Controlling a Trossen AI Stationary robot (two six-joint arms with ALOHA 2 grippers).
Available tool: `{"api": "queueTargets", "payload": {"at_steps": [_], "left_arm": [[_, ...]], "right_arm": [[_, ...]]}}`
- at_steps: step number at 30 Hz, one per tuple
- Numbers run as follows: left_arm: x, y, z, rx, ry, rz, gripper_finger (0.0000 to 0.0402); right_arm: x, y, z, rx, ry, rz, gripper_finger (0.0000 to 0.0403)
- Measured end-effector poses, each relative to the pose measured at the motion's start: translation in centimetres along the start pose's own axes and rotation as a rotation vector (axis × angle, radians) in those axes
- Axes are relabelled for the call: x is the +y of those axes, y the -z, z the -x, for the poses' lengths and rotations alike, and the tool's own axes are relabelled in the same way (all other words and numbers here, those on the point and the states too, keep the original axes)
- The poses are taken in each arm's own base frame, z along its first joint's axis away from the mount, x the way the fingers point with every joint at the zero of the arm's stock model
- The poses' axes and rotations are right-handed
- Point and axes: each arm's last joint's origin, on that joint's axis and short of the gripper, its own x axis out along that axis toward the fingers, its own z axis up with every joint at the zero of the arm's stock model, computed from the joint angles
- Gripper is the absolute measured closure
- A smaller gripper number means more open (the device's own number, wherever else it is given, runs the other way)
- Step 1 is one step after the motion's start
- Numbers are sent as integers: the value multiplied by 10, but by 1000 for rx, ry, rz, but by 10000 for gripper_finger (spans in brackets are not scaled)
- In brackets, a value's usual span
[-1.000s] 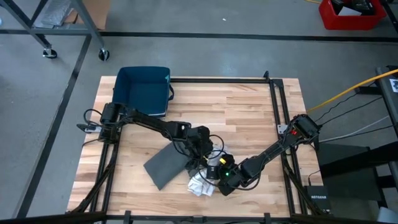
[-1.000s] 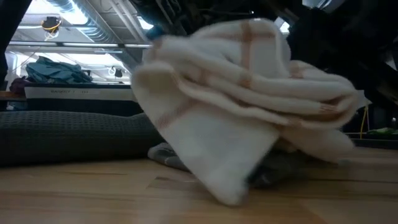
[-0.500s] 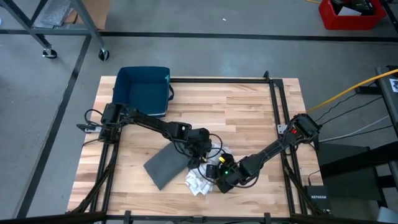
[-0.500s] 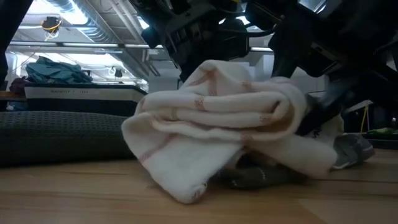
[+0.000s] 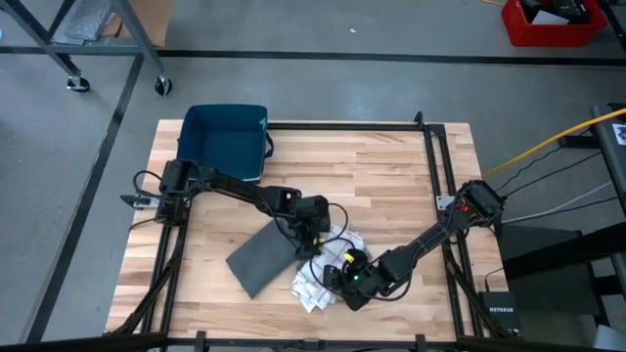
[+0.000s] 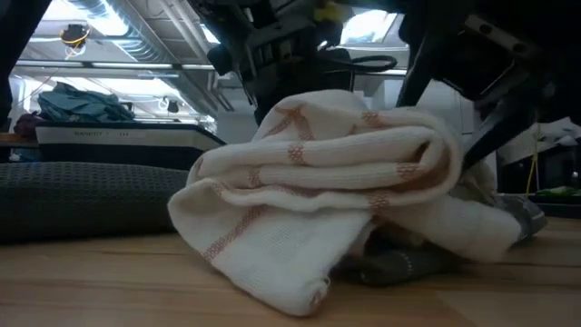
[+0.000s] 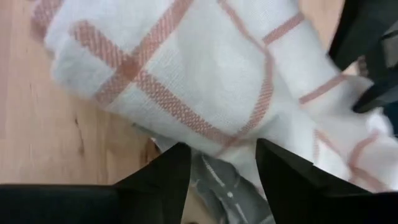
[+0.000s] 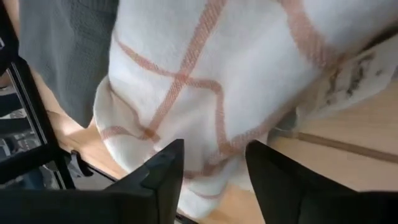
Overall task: Fold towel
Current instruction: Stack the stacked towels on top of the gray towel
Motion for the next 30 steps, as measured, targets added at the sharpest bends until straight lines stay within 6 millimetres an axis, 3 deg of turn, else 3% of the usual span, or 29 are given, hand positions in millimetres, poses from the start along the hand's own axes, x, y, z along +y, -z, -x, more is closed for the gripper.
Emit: {"api": "queueTargets", "payload": {"at_steps": [4,9,19,30], "left_arm": [[6,-4,11,-9,29,46,229],[4,-3,11,-2,40,119,229],[-15,-7,4,-68,34,30,229],[-12,-10,4,-115,-87,-138,229]], "right_arm": [[1,2,3,-31,-9,-1,244],[-1,2,3,-42,7,-7,251],[-8,-4,4,-93,68,-71,251],[-8,-7,3,-115,76,-44,251]]}}
